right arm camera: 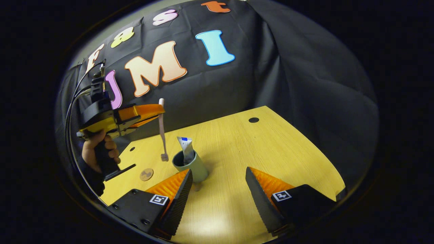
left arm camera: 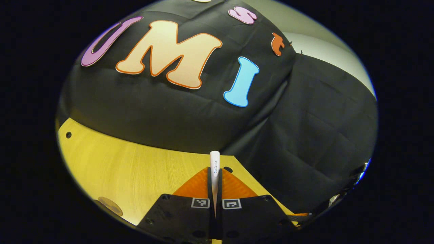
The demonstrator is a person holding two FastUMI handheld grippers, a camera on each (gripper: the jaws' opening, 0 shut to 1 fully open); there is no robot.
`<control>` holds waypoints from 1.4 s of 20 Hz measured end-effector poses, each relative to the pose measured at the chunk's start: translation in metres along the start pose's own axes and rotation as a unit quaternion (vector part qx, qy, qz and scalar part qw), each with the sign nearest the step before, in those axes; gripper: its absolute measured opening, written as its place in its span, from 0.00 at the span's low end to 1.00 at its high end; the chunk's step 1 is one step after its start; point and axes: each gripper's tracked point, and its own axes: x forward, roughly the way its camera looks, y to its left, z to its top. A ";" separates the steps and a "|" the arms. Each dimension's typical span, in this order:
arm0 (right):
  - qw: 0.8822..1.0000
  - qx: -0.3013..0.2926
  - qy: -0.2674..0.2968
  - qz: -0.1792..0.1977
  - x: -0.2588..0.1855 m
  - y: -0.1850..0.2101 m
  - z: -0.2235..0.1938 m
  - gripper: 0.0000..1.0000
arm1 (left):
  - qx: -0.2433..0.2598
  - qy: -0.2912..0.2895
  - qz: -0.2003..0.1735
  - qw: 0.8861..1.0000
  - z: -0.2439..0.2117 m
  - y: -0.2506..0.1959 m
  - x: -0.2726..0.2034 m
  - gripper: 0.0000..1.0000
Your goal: Put the toothbrush and toothpaste on the desktop into the cup, then pick up the cup and place it on the coaster on the desktop.
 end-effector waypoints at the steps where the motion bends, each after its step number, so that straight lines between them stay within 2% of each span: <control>1: 1.000 0.002 0.005 -0.003 -0.002 -0.004 -0.003 0.95 | 0.003 -0.001 0.004 1.000 -0.005 0.003 0.008 0.00; 5: 1.000 0.004 0.017 -0.014 -0.006 -0.015 -0.009 0.95 | 0.042 -0.008 0.017 0.999 -0.021 0.011 0.022 0.00; 9: 1.000 0.014 0.022 -0.018 -0.005 -0.018 -0.008 0.95 | 0.059 -0.004 0.032 0.998 -0.047 0.021 0.024 0.00; 10: 1.000 0.013 0.022 -0.015 -0.002 -0.015 -0.006 0.95 | 0.060 0.001 0.037 0.998 -0.059 0.023 0.021 0.00; 19: 1.000 0.010 0.022 0.018 0.015 0.008 0.003 0.95 | 0.078 0.003 0.046 0.996 -0.068 0.022 -0.018 0.01; 20: 0.999 0.011 0.023 0.020 0.017 0.010 0.003 0.88 | 0.080 0.003 0.045 0.996 -0.068 0.020 -0.023 0.00; 21: 0.999 0.014 0.024 0.026 0.018 0.014 0.003 0.95 | 0.084 0.002 0.043 0.996 -0.068 0.017 -0.030 0.01; 26: 0.996 0.003 0.064 0.062 0.036 0.044 -0.005 0.98 | 0.083 0.052 0.034 0.995 -0.101 0.014 -0.058 0.04; 27: 0.995 0.002 0.072 0.068 0.038 0.050 -0.006 0.98 | 0.075 0.063 0.034 0.995 -0.107 0.016 -0.065 0.06; 28: 0.994 -0.001 0.082 0.075 0.040 0.056 -0.010 0.98 | 0.073 0.065 0.038 0.995 -0.108 0.020 -0.071 0.14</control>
